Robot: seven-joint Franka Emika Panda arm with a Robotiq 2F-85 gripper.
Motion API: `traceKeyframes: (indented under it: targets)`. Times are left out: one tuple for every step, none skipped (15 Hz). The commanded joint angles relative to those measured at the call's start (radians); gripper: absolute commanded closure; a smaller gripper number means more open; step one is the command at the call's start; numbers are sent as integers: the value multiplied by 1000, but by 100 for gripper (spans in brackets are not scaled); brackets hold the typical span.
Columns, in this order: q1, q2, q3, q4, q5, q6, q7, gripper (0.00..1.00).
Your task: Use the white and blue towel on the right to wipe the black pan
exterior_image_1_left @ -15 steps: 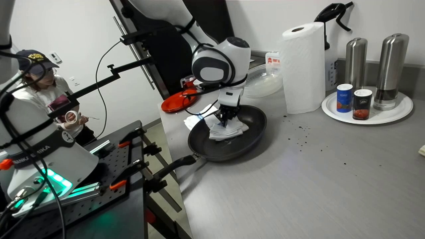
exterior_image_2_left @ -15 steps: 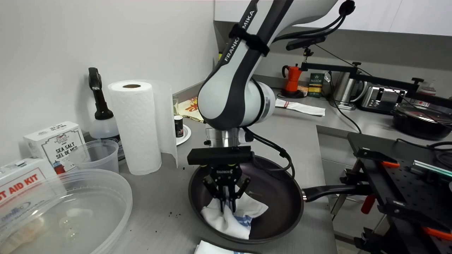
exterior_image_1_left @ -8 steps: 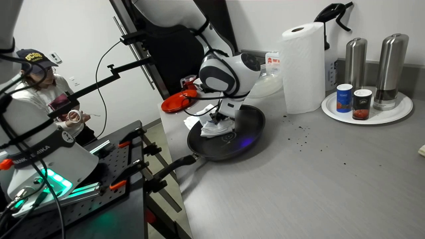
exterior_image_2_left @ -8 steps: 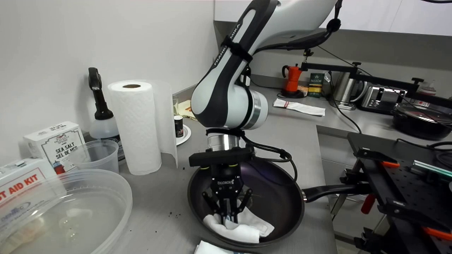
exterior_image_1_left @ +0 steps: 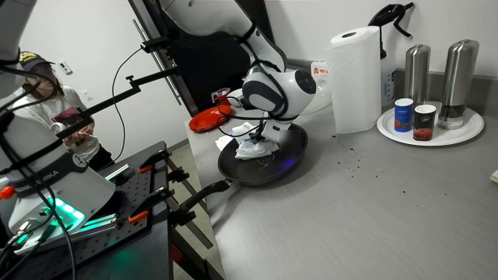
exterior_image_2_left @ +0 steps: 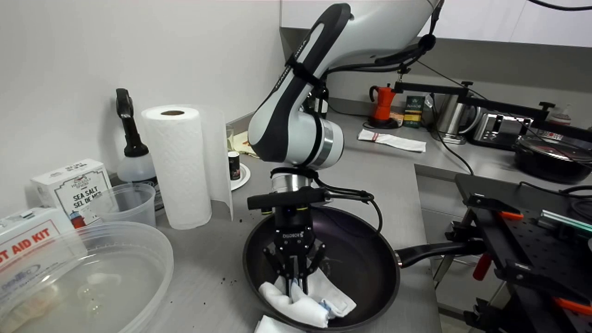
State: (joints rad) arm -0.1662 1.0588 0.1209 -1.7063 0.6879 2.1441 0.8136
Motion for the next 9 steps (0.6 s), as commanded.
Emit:
traceKeyframes:
  targets:
    - [21,-83,-67,-11,25,-11,-31,96]
    - [18,-120,-78,-31,27,-3,-43,96]
    - [15,-158,-89,-52,29,5,-54,96]
    - [18,-201,-101,-79,31,22,-64,96]
    - [21,-234,-113,-96,29,34,-70,96]
    - [27,-285,-127,-134,27,53,-77,96]
    - [33,-325,-141,-160,23,71,-76,96]
    - [48,-372,-162,-202,11,103,-67,96]
    - [58,-407,-178,-234,5,134,-61,96]
